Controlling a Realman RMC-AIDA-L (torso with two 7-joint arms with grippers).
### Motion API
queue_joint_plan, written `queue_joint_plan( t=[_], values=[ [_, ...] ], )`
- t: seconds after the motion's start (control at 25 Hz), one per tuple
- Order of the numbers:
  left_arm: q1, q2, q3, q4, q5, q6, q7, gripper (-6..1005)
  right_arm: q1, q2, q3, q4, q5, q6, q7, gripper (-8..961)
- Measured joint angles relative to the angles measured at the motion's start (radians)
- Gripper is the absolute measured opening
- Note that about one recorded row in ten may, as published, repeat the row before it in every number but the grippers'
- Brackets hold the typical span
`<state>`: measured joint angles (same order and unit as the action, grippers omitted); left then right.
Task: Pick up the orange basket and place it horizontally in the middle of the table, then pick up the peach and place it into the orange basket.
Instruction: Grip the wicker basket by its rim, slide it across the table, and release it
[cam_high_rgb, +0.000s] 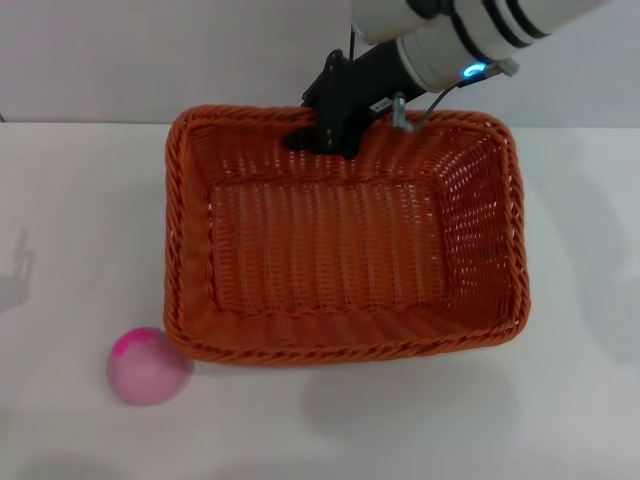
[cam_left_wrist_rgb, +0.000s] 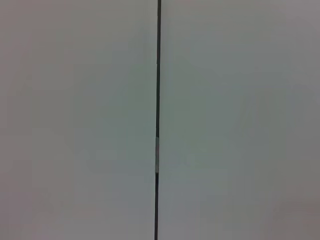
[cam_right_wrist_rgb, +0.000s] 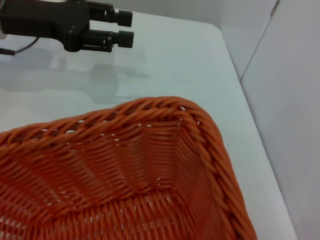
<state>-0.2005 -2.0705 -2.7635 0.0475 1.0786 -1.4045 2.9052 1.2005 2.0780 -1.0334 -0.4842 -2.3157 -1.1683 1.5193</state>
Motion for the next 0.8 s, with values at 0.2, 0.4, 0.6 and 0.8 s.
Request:
queue_joint_plan(
  t=[0.2,0.4,0.6,0.8],
  values=[
    [0.002,0.000,0.000,-0.001,0.001,0.006,0.001,586,0.004,0.004,-0.067,0.026,0.003,0.026,0.006,132],
    [0.005,0.000,0.001,-0.001,0.000,0.018,0.002,586,-0.001,0.006,-0.129,0.033,0.004,0.032,0.021,132],
    [0.000,-0.001,0.005,0.003,0.004,0.051,0.003,586,-0.019,0.008,-0.138,0.023,0.021,0.042,0.015,132],
    [0.000,-0.001,0.005,0.006,0.005,0.064,0.003,586,-0.059,0.009,-0.174,-0.012,0.083,0.082,0.005,131]
  ],
)
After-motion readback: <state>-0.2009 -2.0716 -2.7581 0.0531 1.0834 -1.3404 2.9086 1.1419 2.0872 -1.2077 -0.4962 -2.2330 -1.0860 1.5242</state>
